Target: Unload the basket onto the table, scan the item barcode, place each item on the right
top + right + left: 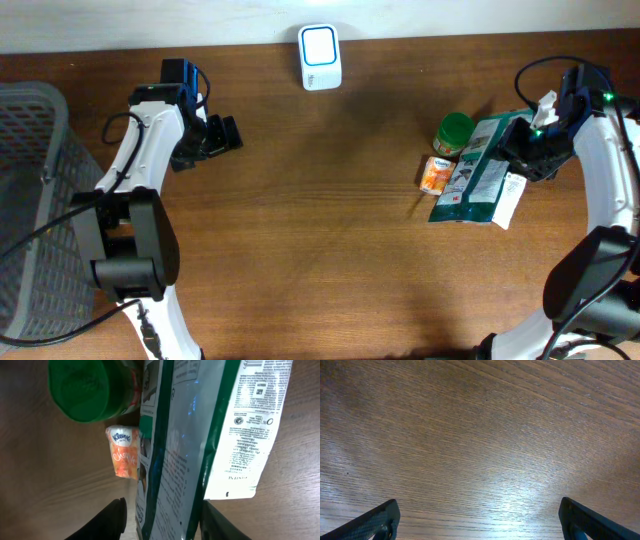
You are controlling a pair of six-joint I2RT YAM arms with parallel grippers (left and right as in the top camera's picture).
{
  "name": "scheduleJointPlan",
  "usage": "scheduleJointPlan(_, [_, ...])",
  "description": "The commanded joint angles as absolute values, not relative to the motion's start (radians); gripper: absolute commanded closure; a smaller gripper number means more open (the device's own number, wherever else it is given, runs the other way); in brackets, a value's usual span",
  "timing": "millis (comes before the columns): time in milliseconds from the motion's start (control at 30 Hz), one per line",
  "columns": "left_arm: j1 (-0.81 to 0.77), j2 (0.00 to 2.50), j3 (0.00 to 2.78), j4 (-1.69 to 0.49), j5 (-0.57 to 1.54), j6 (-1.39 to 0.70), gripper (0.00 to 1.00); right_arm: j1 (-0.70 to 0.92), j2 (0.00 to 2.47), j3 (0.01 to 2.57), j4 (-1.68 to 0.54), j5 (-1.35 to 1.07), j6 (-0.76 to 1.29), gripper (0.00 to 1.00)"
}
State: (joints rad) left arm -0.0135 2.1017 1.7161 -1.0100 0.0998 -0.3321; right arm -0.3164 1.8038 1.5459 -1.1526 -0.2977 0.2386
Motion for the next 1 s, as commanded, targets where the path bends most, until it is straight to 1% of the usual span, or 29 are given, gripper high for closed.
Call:
scheduleJointPlan(0, [-0.012, 2.086, 1.729, -1.011, 0.096, -0.327, 0.01, -0.315, 1.787, 1.57, -1.181, -0.307, 0.24, 0.54])
scheduleJointPlan(167, [-0.012, 2.086, 1.729, -1.011, 0.096, -0.327, 0.01, -0.315, 1.774, 1.671, -1.271, -0.303, 0.2, 0.52])
scheduleJointPlan(267, [-0.012, 2.086, 1.729, -1.011, 0.096, -0.327, 0.01, -0.315, 1.766, 1.742, -1.331, -0.303, 0.161, 0.46])
scheduleJointPlan(400, [-0.013, 2.086, 1.729, -1.011, 0.096, -0.327, 0.01, -0.314, 1.766, 1.849, -1.426, -0.304, 0.133, 0.46])
scheduleJointPlan(533, [-0.01, 2.086, 1.729, -1.011, 0.096, -0.327, 0.01, -0.313, 1.761, 1.958, -1.538, -0.306, 0.054, 0.46])
scheduleJointPlan(633, [-0.011, 2.086, 1.729, -1.011, 0.096, -0.327, 0.01, -0.313, 1.715, 2.028, -1.601, -0.307, -0.005, 0.45])
scheduleJointPlan(733, [-0.01, 2.086, 1.729, -1.011, 0.096, -0.327, 0.01, -0.313, 1.624, 2.052, -1.623, -0.307, -0.02, 0.42])
scheduleJointPlan(767, [-0.01, 2.086, 1.729, -1.011, 0.096, -0.327, 0.01, -0.313, 1.58, 2.052, -1.626, -0.307, -0.02, 0.38])
scheduleJointPlan(867, [-0.011, 2.086, 1.729, -1.011, 0.096, -0.327, 0.01, -0.313, 1.477, 2.052, -1.646, -0.303, -0.02, 0.35])
scheduleJointPlan(900, [-0.011, 2.086, 1.729, -1.011, 0.096, -0.327, 0.01, -0.314, 1.455, 2.052, -1.652, -0.303, -0.021, 0.3])
scheduleJointPlan(933, [-0.011, 2.086, 1.729, -1.011, 0.096, -0.327, 0.01, -0.314, 1.42, 2.052, -1.661, -0.303, -0.022, 0.24])
scheduleJointPlan(967, [-0.011, 2.086, 1.729, -1.011, 0.096, -0.327, 0.01, -0.314, 1.385, 2.052, -1.669, -0.303, -0.022, 0.08])
